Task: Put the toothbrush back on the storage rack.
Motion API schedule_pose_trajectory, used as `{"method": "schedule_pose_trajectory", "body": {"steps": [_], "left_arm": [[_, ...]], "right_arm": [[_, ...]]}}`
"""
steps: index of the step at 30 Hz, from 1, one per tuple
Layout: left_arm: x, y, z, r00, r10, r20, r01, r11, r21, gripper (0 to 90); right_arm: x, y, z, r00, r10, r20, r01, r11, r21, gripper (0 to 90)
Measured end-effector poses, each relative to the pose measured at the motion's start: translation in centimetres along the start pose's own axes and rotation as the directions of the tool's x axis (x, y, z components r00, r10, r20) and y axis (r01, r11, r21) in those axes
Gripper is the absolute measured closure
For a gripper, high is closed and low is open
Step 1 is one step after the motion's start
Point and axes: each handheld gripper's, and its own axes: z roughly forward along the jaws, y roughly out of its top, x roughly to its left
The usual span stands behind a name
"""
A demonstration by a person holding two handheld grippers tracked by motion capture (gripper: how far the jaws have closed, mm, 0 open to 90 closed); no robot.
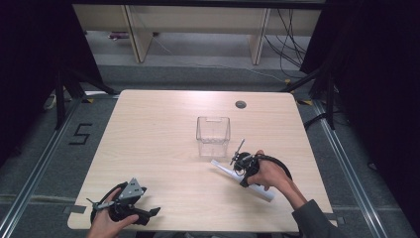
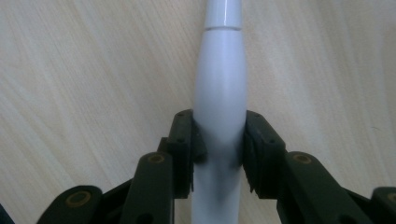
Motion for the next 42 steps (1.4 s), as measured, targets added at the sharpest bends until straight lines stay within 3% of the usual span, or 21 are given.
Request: {"method": "schedule_pose_trajectory", "body": {"steps": [7,8,11,15,20,22,25,28,29,30,31,32,33,34,35,36,38,39,40,41,42], "left_arm": [[0.0,0.0,0.0,1.0,0.0,0.0,0.0,1.0,0.002,15.0],[0.0,0.0,0.0,1.0,0.0,0.001,0.0,1.0,-0.004,14.9],[0.0,0.0,0.1,1.0,0.0,0.0,0.0,1.0,-0.004,14.9],[0.0,-0.1,0.1,1.0,-0.008,0.001,0.008,1.0,-0.006,15.0],[0.0,0.0,0.0,1.0,-0.001,-0.002,0.001,1.0,-0.009,15.0],[0.1,0.0,0.0,0.9999,-0.012,-0.005,0.012,0.9998,-0.015,15.0],[0.1,0.0,0.0,0.9999,-0.009,-0.006,0.008,0.9998,-0.018,15.0],[-0.1,0.0,0.0,0.9998,-0.019,0.003,0.019,0.9992,-0.036,15.0],[-0.1,0.0,0.0,0.9998,-0.019,0.003,0.019,0.9992,-0.036,15.0],[0.0,0.0,0.0,0.9999,-0.017,0.002,0.017,0.9995,-0.027,15.0],[0.0,0.0,0.1,0.9997,-0.026,0.003,0.026,0.9991,-0.033,15.0],[0.0,0.0,0.1,0.9997,-0.026,0.003,0.026,0.9992,-0.032,15.0],[0.1,0.0,0.0,1.0,-0.004,-0.004,0.004,0.9999,-0.013,15.0],[0.0,0.0,0.0,0.9999,-0.009,-0.004,0.009,0.9998,-0.015,15.0],[0.0,0.0,0.0,1.0,-0.007,-0.004,0.007,0.9999,-0.014,15.0],[0.0,0.0,0.0,1.0,-0.006,-0.004,0.006,0.9999,-0.013,15.0],[0.0,0.0,-0.1,1.0,-0.008,0.0,0.008,0.9998,-0.018,15.0],[-0.1,0.0,0.0,0.9997,-0.025,0.003,0.025,0.9991,-0.034,15.0],[0.1,0.0,-0.1,1.0,-0.002,-0.008,0.002,0.9999,-0.012,15.0],[0.1,0.0,0.0,1.0,-0.008,-0.006,0.008,0.9998,-0.016,15.0],[0.1,0.0,0.0,1.0,-0.006,-0.004,0.006,0.9999,-0.014,15.0]], "right_arm": [[-0.5,-1.3,-2.1,0.9998,0.017,0.006,-0.016,0.992,-0.123,67.0],[-0.6,-1.8,-2.7,0.9997,0.013,0.021,-0.009,0.984,-0.175,67.0],[-0.5,-2.3,-3.3,0.9997,0.026,0.003,-0.025,0.977,-0.213,67.0],[-0.6,-3.3,-4.6,0.9992,0.037,0.014,-0.032,0.953,-0.301,67.0],[-1.3,-4.1,-5.5,0.9987,0.045,0.022,-0.032,0.913,-0.406,66.9],[-1.4,-4.5,-5.5,0.9951,0.099,0.002,-0.087,0.887,-0.454,66.9],[-2.2,-4.9,-5.5,0.9919,0.127,0.005,-0.107,0.859,-0.5,66.9],[-3.2,-5.3,-5.6,0.9925,0.122,0.012,-0.093,0.817,-0.569,67.0],[-3.2,-5.3,-5.6,0.9925,0.122,0.012,-0.093,0.817,-0.569,67.0],[-3.2,-5.4,-5.6,0.9892,0.145,0.022,-0.104,0.801,-0.589,66.9],[-3.3,-5.5,-5.8,0.9874,0.156,0.022,-0.114,0.803,-0.584,66.9],[-3.5,-5.5,-5.7,0.9877,0.152,0.034,-0.101,0.789,-0.606,66.9],[-3.5,-5.6,-6.0,0.9852,0.17,0.021,-0.125,0.797,-0.592,66.9],[-3.5,-5.6,-5.9,0.9826,0.185,0.012,-0.14,0.779,-0.611,66.9],[-3.5,-5.7,-6.0,0.982,0.189,0.005,-0.148,0.785,-0.602,67.0],[-3.7,-5.7,-6.0,0.9806,0.195,0.025,-0.137,0.769,-0.625,66.9],[-3.7,-5.7,-6.2,0.9779,0.209,0.002,-0.163,0.77,-0.617,66.9],[-3.8,-5.6,-6.2,0.9778,0.209,0.014,-0.153,0.757,-0.635,66.9],[-3.9,-5.5,-6.2,0.9767,0.212,0.034,-0.135,0.73,-0.67,66.9],[-4.1,-5.6,-6.6,0.9767,0.21,0.046,-0.128,0.739,-0.661,66.9],[-4.1,-5.6,-6.8,0.9741,0.224,0.031,-0.148,0.734,-0.663,66.9]]}}
